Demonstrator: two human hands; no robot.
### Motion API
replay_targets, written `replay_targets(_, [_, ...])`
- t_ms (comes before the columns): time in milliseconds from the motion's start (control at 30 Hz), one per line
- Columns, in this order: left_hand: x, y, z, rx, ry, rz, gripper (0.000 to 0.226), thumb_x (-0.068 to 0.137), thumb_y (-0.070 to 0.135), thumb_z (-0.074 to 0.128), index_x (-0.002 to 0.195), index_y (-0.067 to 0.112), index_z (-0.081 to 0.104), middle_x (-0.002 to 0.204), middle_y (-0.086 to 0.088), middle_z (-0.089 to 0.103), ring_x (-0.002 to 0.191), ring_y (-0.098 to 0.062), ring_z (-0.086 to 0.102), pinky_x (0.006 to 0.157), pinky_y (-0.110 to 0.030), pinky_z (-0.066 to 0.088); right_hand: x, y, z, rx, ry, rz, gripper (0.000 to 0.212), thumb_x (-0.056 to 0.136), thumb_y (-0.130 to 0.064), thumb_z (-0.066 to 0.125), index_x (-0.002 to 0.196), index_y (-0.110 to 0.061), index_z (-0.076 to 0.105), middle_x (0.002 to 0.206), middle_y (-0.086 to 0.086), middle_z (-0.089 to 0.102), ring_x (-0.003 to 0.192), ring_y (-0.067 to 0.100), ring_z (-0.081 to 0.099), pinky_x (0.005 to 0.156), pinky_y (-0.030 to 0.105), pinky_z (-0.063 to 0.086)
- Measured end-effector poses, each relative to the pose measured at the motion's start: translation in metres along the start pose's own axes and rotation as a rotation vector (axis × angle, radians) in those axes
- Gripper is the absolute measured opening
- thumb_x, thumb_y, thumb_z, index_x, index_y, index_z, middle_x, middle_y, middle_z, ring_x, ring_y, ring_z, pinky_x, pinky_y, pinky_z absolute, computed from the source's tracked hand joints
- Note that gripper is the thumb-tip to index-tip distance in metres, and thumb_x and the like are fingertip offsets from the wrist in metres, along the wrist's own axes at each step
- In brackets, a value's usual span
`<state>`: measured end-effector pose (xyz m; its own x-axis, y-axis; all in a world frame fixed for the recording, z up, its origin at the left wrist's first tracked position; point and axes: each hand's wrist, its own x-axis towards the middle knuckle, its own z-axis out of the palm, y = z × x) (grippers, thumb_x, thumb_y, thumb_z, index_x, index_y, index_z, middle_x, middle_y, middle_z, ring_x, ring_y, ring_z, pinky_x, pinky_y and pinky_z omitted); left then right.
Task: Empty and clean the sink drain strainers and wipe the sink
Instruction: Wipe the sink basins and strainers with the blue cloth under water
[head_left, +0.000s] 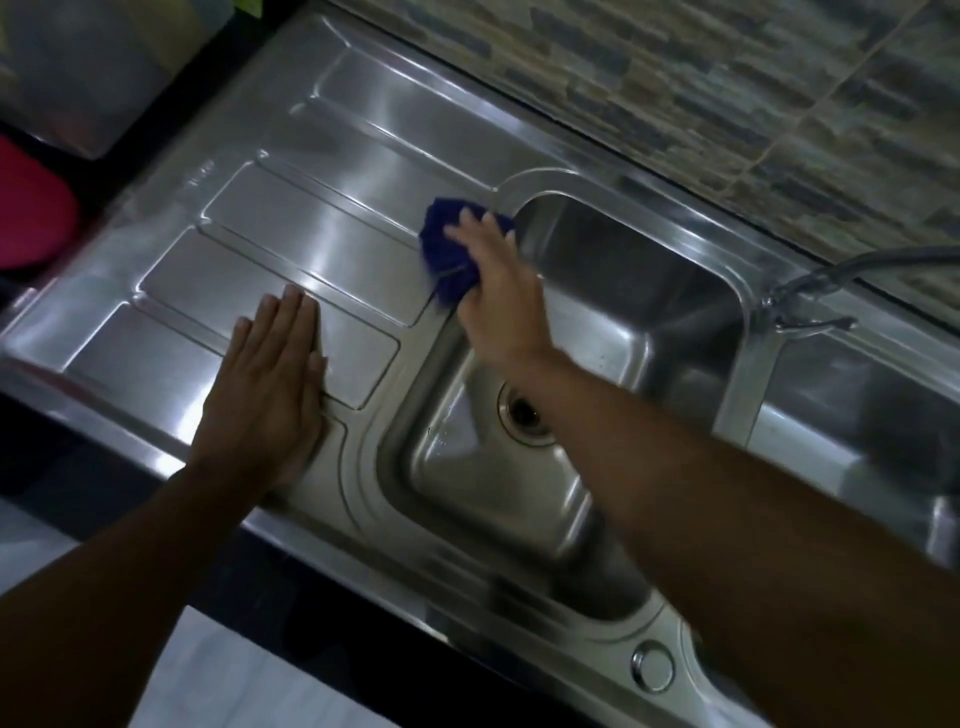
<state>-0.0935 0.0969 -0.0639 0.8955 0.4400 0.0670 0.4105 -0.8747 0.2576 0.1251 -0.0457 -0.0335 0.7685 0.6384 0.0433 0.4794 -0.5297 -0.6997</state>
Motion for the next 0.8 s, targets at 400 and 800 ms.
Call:
replay_targets(400, [0.003,0.004,-0.01,-0.045,-0.015,0.028,0.057,0.108,0.035,0.014,0.157,0.007,0.021,0.165,-0.016,0.018,0.154,-0.027,0.01,0.126,-0.039,0.004,-0.089,-0.01,0.004,0.165,-0.266,-0.189,0.058,0.081,0.015,0.063,0.133,-0.009,0.06,0.152,0.011,0.048,0.148,0.03,0.034,0.121,0.051,0.029])
replay_targets(800, [-0.018,0.018,-0.009,-0.057,-0.111,-0.015,0.059,0.105,0.033,0.018,0.157,0.006,0.018,0.165,-0.017,0.014,0.153,-0.034,0.01,0.124,-0.048,0.008,-0.242,0.005,-0.045,0.151,-0.519,-0.292,0.044,0.082,0.008,0.06,0.124,0.0,0.067,0.141,0.01,0.059,0.143,0.023,0.045,0.121,0.045,0.033])
